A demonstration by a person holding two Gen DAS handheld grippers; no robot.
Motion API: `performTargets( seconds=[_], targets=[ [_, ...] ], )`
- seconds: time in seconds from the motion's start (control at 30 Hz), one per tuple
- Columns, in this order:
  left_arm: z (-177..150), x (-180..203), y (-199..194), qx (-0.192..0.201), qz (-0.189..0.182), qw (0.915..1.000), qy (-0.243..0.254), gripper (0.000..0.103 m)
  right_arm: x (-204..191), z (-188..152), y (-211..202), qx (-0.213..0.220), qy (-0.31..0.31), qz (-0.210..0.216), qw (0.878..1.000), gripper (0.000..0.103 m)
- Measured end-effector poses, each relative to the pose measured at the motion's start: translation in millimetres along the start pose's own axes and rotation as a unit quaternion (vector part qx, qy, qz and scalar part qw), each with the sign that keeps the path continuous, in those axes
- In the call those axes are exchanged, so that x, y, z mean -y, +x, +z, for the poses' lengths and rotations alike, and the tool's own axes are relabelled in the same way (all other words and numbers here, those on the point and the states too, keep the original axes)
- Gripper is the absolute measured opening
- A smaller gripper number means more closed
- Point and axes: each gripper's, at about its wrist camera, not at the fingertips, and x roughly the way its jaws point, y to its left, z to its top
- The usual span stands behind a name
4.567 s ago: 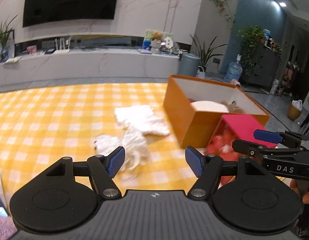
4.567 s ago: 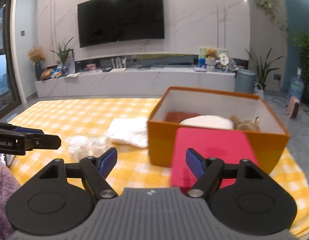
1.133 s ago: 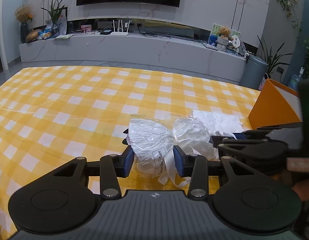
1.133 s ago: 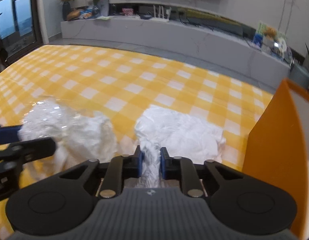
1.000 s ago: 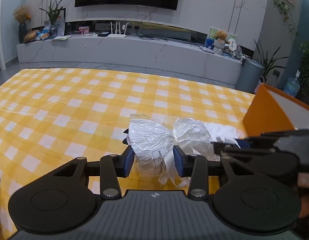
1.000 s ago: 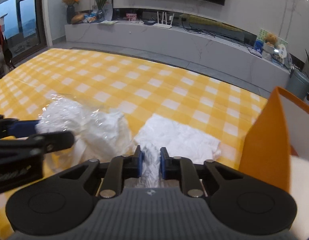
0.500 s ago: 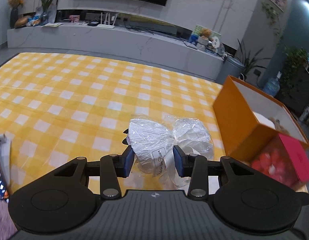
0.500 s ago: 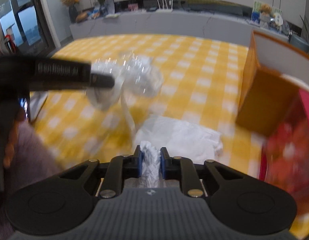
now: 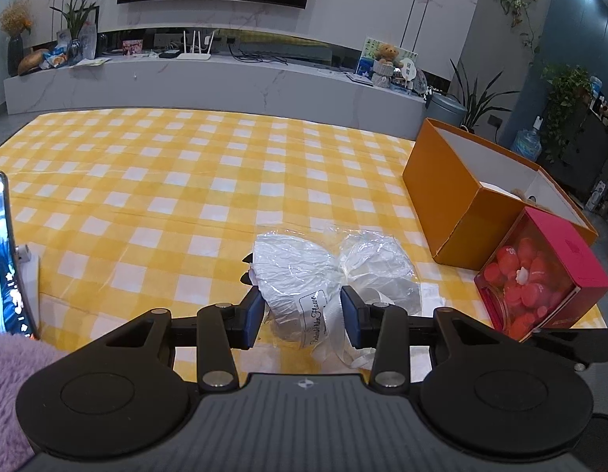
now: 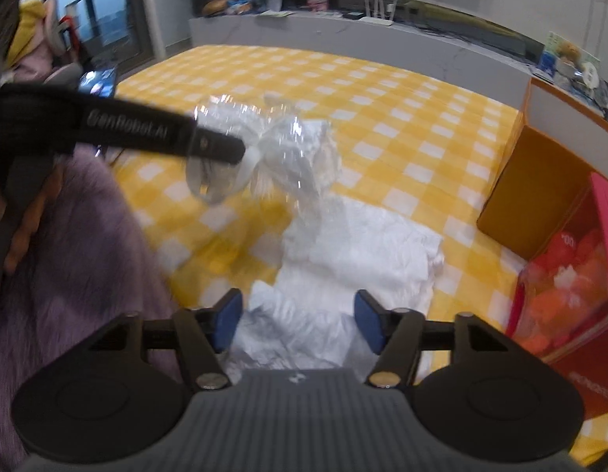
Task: Organize soft objects
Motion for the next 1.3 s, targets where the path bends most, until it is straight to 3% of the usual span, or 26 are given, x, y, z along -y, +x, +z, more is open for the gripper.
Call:
performTargets(
  seconds=[0.13, 0.3, 0.5, 0.53, 0.63, 0.67, 0.73, 0.93, 1.13, 1.3],
  targets=[
    [-2.3, 0.3, -3.7, 0.003, -0.002, 1.0000, 0.002, 0.047, 1.3, -10.8, -7.2, -0.003, -0.020, -0.008, 1.000, 0.076],
    [-3.8, -1.3, -5.9, 0.005, -0.004, 1.0000, -0.001, 0.047, -1.1, -17.8, -13.9, -0.017, -0.079, -0.001, 0.997, 0.076],
    [-3.2, -1.2, -6.7, 0.003, -0.004, 1.0000, -0.001, 0.047, 4.8, -16.7, 8.3, -0.031, -0.160, -0.024, 0.986, 0.076],
    [-3.1, -1.8, -7.1, 0.003, -0.005, 1.0000, -0.002, 0.047, 8.2, -15.2, 12.6, -0.037, -0.161, -0.018, 0.986, 0.073],
    [-2.5, -3.5, -9.1, 0.008, -0.005, 0.9999, -0.012, 0.047, 16.0, -11.7, 18.7, -0.058, -0.148, 0.000, 0.987, 0.029],
    [-2.4, -4.0, -10.2, 0.011, -0.003, 0.9998, -0.015, 0.047, 17.9, -10.3, 16.2, -0.055, -0.142, -0.004, 0.988, 0.026],
    [-1.8, -4.4, -12.0, 0.019, 0.004, 0.9996, -0.019, 0.047, 20.6, -5.8, 8.1, -0.049, -0.132, -0.002, 0.990, 0.022],
    [4.6, -8.4, -13.4, 0.034, 0.024, 0.9987, -0.031, 0.047, 18.7, 28.3, -10.8, -0.037, -0.151, -0.021, 0.988, 0.024],
    [11.5, -13.3, -14.5, 0.027, 0.039, 0.9984, -0.030, 0.047, 7.8, 66.2, 20.4, -0.043, -0.256, -0.029, 0.965, 0.024],
    [17.7, -21.7, -10.4, 0.021, 0.049, 0.9981, -0.030, 0.047, 16.9, 88.4, 61.2, -0.044, -0.224, 0.004, 0.974, 0.025]
  ],
)
